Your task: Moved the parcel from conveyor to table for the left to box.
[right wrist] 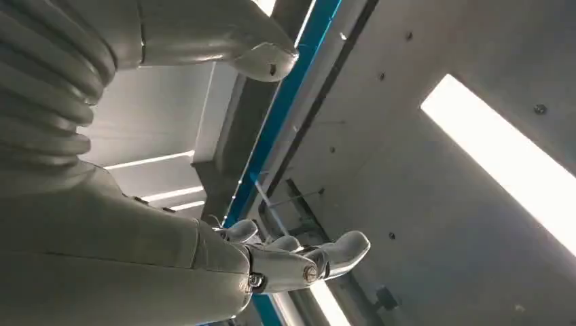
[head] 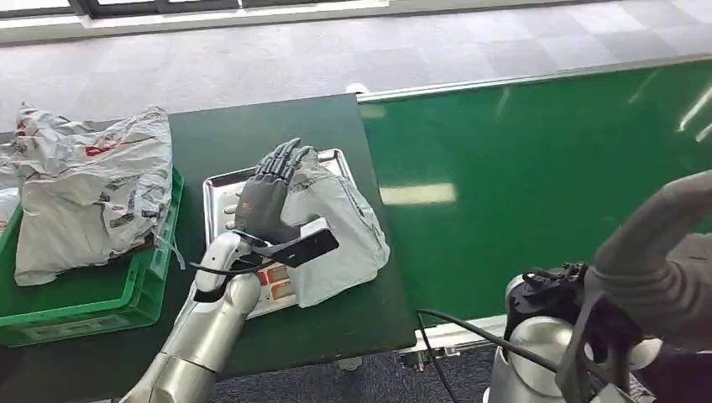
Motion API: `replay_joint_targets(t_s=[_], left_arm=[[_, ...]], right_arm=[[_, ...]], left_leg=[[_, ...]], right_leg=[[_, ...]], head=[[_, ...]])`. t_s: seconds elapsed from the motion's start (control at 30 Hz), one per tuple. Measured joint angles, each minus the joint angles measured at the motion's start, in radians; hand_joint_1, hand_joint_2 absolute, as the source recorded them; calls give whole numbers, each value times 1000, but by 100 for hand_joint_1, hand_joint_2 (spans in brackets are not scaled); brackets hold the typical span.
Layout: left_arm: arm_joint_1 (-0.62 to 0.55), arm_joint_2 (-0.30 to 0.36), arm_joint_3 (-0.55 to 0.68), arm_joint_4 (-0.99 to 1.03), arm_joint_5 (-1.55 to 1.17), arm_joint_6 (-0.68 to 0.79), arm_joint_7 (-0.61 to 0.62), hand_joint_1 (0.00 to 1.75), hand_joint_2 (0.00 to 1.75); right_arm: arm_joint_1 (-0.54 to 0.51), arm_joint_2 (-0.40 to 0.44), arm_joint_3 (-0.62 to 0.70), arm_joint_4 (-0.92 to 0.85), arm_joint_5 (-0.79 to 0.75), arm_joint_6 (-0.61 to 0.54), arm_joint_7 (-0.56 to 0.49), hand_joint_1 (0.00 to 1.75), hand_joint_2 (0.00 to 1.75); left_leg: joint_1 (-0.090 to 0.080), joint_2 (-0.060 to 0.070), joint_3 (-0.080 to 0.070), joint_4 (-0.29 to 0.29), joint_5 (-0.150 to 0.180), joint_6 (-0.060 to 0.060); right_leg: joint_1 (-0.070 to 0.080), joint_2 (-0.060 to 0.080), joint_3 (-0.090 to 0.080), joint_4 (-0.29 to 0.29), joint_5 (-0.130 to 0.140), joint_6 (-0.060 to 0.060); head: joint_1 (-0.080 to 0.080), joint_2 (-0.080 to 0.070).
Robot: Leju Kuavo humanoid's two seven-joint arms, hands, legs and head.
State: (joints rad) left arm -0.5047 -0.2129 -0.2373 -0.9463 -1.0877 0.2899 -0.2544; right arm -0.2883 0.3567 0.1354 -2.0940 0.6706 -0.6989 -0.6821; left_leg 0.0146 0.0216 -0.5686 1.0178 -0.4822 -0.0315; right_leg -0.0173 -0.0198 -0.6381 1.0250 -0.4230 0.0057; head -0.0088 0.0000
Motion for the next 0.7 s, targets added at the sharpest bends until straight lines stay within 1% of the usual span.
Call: replay_joint_targets(t_s=[0.13, 0.27, 0.4, 0.6, 0.63, 0.67, 0.7], left_arm=[[-95, 2, -51, 217, -127, -60, 27, 0, 175], [-144, 0, -95, 344, -171, -136, -4, 0, 175], [-173, -5, -120, 406, -184, -182, -32, 0, 175], [-191, -11, -138, 453, -186, -188, -40, 0, 175], [-193, -12, -139, 457, -186, -192, -42, 99, 175], [-196, -13, -140, 462, -186, -204, -48, 175, 175], [-199, -13, -142, 466, -186, -215, -55, 175, 175]], right_arm=[[5, -2, 25, -12, -23, 1, -15, 0, 175], [5, -2, 51, -12, -34, 1, -16, 0, 175], [1, -2, 72, -3, -39, 2, -15, 0, 175], [-2, -2, 87, 12, -36, 3, -15, 0, 175], [-3, -2, 88, 13, -33, 4, -16, 0, 175], [-3, -2, 89, 17, -32, 4, -15, 0, 175], [-4, -2, 89, 21, -32, 4, -15, 0, 175]], left_leg=[[0, 0, 0, 0, 0, 0], [0, -1, 0, 0, 0, 0], [0, -2, 0, 0, 0, 0], [0, -2, 0, 0, 0, 0], [0, -2, -1, 0, 0, 0], [0, -2, -2, 0, 0, 0], [0, -2, -2, 0, 0, 0]], right_leg=[[0, 0, 1, 0, 0, 0], [0, 0, 1, 0, 0, 0], [0, -1, 3, 0, 0, 0], [0, -1, 4, 0, 0, 0], [0, -1, 5, 0, 0, 0], [0, -1, 6, 0, 0, 0], [0, -1, 6, 0, 0, 0]], head=[[0, 0], [0, 0], [0, 0], [0, 0], [0, 0], [0, 0], [0, 0]])
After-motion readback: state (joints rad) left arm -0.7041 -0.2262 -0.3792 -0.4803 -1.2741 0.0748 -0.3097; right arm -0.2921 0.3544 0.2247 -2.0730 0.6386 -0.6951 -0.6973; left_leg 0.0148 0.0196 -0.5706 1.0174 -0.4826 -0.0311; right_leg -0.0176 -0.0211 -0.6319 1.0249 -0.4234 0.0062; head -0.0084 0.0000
